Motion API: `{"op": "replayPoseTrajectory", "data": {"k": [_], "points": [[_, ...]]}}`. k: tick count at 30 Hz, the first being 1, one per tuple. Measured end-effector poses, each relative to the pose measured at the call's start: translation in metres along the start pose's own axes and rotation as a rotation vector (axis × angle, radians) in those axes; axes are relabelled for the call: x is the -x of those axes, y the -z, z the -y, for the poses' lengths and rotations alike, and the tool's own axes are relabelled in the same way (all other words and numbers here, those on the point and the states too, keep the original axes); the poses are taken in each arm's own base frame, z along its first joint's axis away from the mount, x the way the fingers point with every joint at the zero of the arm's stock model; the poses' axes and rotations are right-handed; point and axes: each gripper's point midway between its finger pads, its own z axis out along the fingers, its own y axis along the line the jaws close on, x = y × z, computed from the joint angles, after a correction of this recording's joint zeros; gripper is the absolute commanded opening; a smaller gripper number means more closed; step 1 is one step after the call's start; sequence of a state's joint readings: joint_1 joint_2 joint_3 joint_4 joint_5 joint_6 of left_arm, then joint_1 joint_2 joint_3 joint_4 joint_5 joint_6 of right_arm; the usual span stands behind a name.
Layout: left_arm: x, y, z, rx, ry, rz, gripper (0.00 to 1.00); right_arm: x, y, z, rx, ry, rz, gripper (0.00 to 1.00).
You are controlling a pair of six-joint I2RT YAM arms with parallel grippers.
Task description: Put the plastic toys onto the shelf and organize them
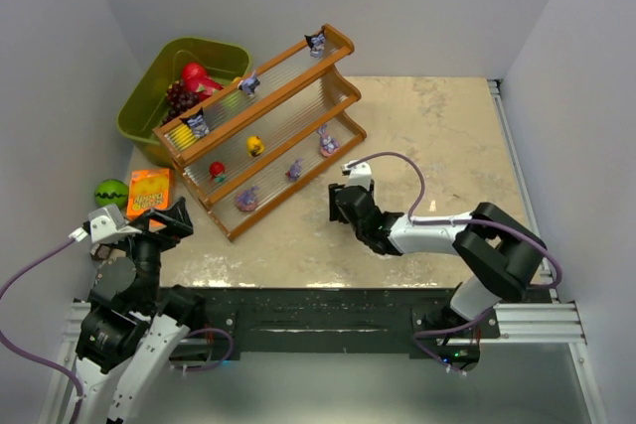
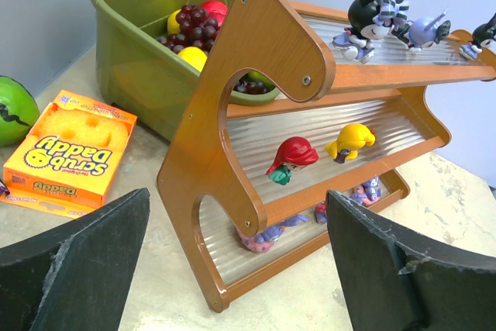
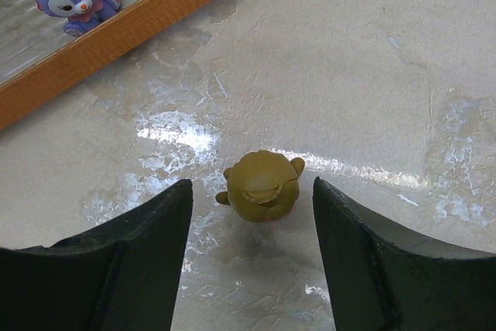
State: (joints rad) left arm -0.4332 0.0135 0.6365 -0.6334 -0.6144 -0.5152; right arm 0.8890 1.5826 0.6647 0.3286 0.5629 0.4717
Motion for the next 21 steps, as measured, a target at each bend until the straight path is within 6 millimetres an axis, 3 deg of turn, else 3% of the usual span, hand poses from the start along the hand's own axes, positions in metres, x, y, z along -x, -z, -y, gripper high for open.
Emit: {"op": "replayPoseTrajectory", "data": {"k": [9,15,21], "points": [[0.000,0.000,0.000,0.000,0.000,0.000,1.00,0.000,-0.006,0.003,-0.016,0.000,0.005,0.54],[0.000,0.000,0.000,0.000,0.000,0.000,1.00,-0.001,-0.010,0.005,-0.028,0.007,0.008,0.43],[0.000,0.000,0.000,0.000,0.000,0.000,1.00,0.001,-0.012,0.006,-0.037,0.008,0.010,0.15]]}}
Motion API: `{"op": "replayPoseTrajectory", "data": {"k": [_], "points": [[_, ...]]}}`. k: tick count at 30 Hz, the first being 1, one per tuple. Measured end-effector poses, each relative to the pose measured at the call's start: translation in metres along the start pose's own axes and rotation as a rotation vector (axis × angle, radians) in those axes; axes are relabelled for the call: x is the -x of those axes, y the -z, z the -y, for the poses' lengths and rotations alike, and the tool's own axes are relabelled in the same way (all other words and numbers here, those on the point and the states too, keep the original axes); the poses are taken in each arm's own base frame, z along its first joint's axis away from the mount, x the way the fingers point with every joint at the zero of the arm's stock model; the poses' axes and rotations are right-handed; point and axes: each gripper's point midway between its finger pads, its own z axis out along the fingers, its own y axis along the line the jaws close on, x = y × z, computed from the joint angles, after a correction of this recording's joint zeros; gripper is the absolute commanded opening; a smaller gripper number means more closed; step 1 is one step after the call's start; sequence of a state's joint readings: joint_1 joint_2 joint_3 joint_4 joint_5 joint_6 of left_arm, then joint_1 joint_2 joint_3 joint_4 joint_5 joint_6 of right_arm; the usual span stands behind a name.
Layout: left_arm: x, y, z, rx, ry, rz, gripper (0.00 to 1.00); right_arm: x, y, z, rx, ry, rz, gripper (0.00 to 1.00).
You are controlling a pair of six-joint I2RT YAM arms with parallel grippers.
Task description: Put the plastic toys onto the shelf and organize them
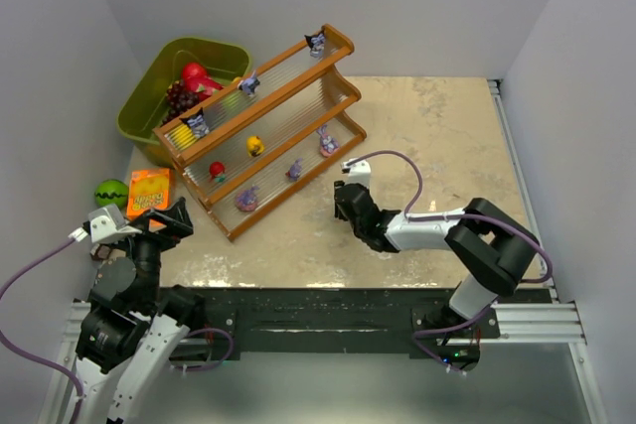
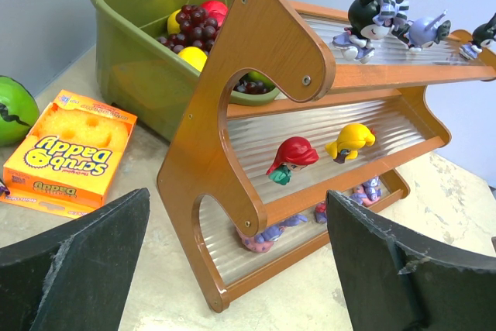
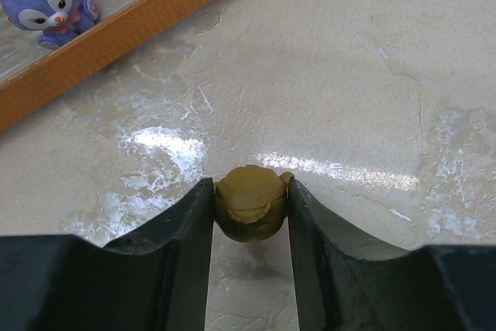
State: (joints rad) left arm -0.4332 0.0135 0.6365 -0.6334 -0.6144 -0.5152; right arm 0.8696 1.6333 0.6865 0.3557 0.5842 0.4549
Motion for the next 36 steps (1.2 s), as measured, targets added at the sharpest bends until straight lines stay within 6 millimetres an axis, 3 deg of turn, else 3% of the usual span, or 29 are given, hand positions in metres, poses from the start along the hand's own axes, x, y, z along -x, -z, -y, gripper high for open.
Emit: {"op": "replayPoseTrajectory", "data": {"k": [2,7,10,15,19,22,28,36], "points": [[0.000,0.000,0.000,0.000,0.000,0.000,1.00,-0.001,0.000,0.001,-0.002,0.003,-0.004,0.08],[0.000,0.000,0.000,0.000,0.000,0.000,1.00,0.014,0.009,-0.001,0.004,0.005,-0.003,0.04],[0.000,0.000,0.000,0.000,0.000,0.000,1.00,0.050,0.017,-0.015,0.038,-0.015,0.036,0.04],[0.000,0.000,0.000,0.000,0.000,0.000,1.00,0.134,0.032,-0.048,0.122,-0.068,0.147,0.04],[0.000,0.000,0.000,0.000,0.000,0.000,1.00,0.183,0.040,-0.065,0.164,-0.076,0.207,0.05],[0.000,0.000,0.000,0.000,0.000,0.000,1.00,0.207,0.039,-0.073,0.181,-0.072,0.243,0.05],[0.000,0.000,0.000,0.001,0.001,0.001,1.00,0.218,0.015,-0.088,0.202,-0.024,0.237,0.05],[0.000,0.000,0.000,0.002,0.001,0.001,1.00,0.196,-0.024,-0.106,0.213,0.036,0.173,0.05]]}}
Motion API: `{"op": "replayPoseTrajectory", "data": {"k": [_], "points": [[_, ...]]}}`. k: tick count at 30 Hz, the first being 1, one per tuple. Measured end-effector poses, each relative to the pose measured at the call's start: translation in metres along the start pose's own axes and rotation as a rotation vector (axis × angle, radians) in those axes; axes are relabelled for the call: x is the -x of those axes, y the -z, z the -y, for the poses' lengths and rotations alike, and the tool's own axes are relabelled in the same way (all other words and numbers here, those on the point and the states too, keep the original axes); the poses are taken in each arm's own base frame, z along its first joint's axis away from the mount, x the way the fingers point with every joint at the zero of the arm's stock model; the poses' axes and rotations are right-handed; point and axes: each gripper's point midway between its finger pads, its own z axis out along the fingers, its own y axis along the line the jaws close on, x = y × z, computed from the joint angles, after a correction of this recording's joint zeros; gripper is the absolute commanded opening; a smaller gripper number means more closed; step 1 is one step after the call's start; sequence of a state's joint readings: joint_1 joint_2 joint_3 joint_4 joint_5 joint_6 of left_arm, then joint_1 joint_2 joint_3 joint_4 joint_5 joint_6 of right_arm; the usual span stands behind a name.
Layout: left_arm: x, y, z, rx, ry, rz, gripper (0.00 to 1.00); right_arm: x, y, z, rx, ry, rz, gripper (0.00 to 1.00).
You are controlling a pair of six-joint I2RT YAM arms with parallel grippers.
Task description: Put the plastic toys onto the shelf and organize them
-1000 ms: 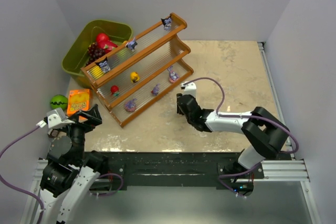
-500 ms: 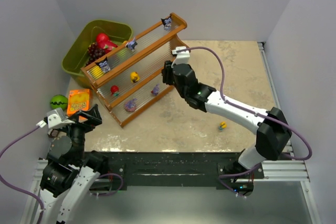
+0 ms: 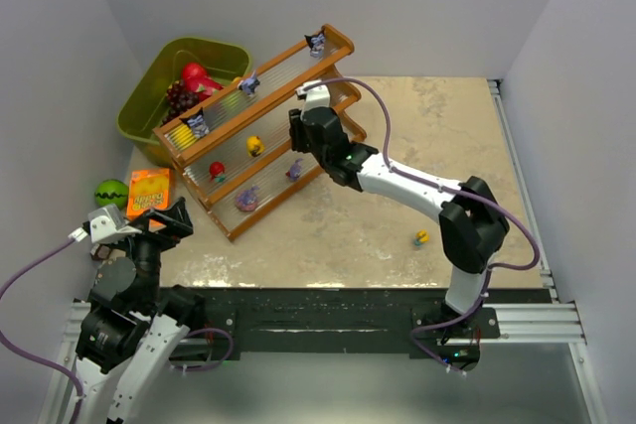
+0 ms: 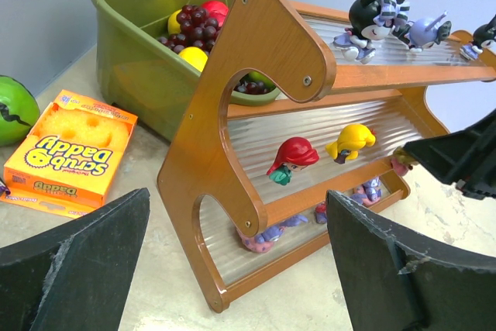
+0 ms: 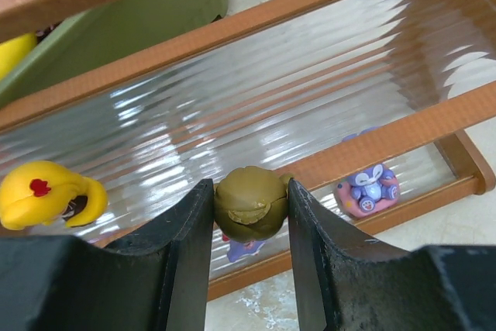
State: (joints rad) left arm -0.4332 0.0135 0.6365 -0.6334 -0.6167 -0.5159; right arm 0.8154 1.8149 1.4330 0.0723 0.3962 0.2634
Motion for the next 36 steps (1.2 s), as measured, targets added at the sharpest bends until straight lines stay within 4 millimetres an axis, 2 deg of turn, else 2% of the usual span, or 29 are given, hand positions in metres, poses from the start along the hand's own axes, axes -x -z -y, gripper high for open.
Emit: {"op": "replayPoseTrajectory", "data": {"k": [14,21,30,36], "points": [[0.000,0.000,0.000,0.000,0.000,0.000,1.00,0.008,-0.015,-0.010,0.014,0.005,0.019,0.05],[0.000,0.000,0.000,0.000,0.000,0.000,1.00,0.008,-0.030,-0.013,0.001,0.010,0.029,0.06],[0.000,0.000,0.000,0.000,0.000,0.000,1.00,0.006,-0.037,-0.014,-0.002,0.024,0.032,0.09],[0.000,0.000,0.000,0.000,0.000,0.000,1.00,0.007,-0.038,-0.014,-0.004,0.035,0.039,0.19]]}}
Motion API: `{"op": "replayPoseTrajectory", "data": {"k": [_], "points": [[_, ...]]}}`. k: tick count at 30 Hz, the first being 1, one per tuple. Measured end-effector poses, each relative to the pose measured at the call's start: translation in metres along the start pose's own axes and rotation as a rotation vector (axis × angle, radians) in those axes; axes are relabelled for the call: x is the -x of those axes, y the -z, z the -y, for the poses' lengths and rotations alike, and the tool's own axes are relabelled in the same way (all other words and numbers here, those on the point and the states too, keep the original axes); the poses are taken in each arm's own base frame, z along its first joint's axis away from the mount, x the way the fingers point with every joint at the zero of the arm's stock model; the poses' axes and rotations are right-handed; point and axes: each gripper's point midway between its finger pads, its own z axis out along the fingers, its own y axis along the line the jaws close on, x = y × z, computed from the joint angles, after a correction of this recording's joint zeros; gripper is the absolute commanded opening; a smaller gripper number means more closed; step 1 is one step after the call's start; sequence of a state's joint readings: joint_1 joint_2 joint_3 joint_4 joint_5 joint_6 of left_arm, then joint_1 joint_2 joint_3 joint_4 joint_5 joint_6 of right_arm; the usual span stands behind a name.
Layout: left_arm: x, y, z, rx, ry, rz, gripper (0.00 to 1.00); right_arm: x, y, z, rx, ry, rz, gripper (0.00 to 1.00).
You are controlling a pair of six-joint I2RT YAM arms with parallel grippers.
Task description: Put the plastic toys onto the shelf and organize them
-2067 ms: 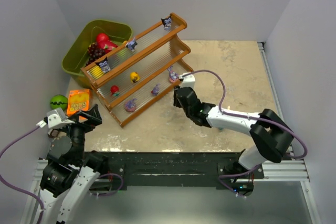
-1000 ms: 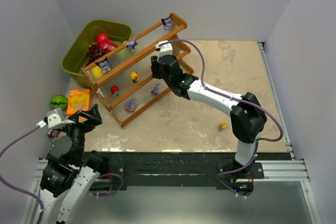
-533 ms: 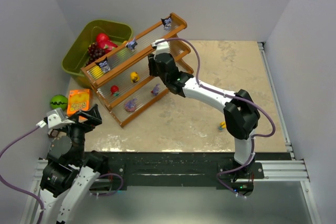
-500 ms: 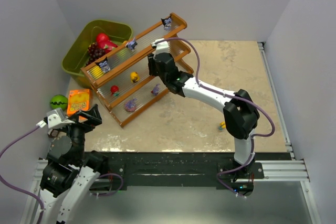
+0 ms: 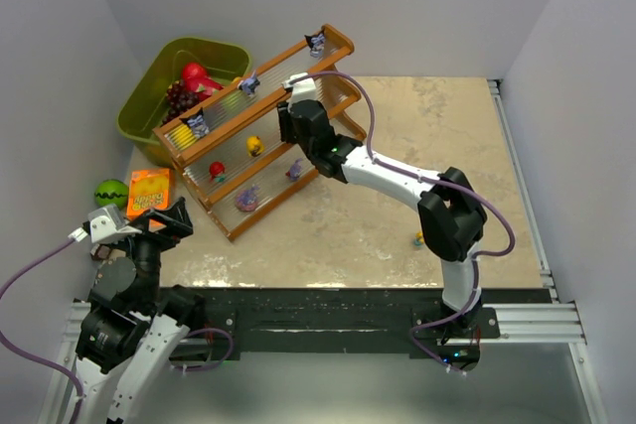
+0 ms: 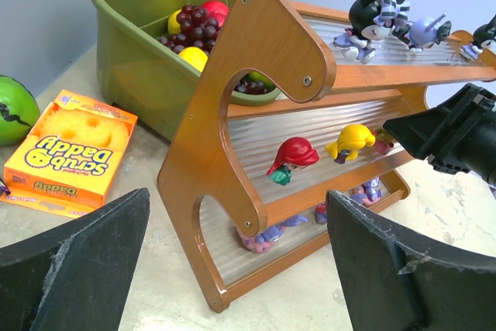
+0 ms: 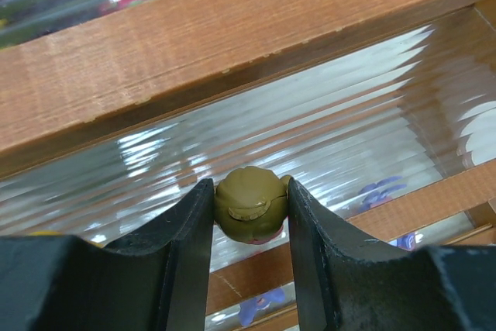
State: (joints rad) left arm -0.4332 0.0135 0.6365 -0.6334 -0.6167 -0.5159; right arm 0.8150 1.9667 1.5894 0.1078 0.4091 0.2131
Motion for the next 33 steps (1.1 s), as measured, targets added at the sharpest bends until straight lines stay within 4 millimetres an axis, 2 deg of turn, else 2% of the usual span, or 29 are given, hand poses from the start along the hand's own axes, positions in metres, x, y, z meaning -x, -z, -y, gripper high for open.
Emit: {"op": "replayPoseTrajectory", "data": {"k": [9,17,25,33], "points": [[0.000,0.000,0.000,0.000,0.000,0.000,1.00,0.002,-0.003,0.002,-0.015,0.017,0.020,0.30],[0.000,0.000,0.000,0.000,0.000,0.000,1.00,0.002,-0.004,0.003,-0.015,0.024,0.021,0.52],[0.000,0.000,0.000,0.000,0.000,0.000,1.00,-0.014,-0.011,0.003,-0.023,0.039,-0.007,0.61],[0.000,0.000,0.000,0.000,0.000,0.000,1.00,-0.013,-0.011,0.004,-0.027,0.034,-0.004,0.72]]}}
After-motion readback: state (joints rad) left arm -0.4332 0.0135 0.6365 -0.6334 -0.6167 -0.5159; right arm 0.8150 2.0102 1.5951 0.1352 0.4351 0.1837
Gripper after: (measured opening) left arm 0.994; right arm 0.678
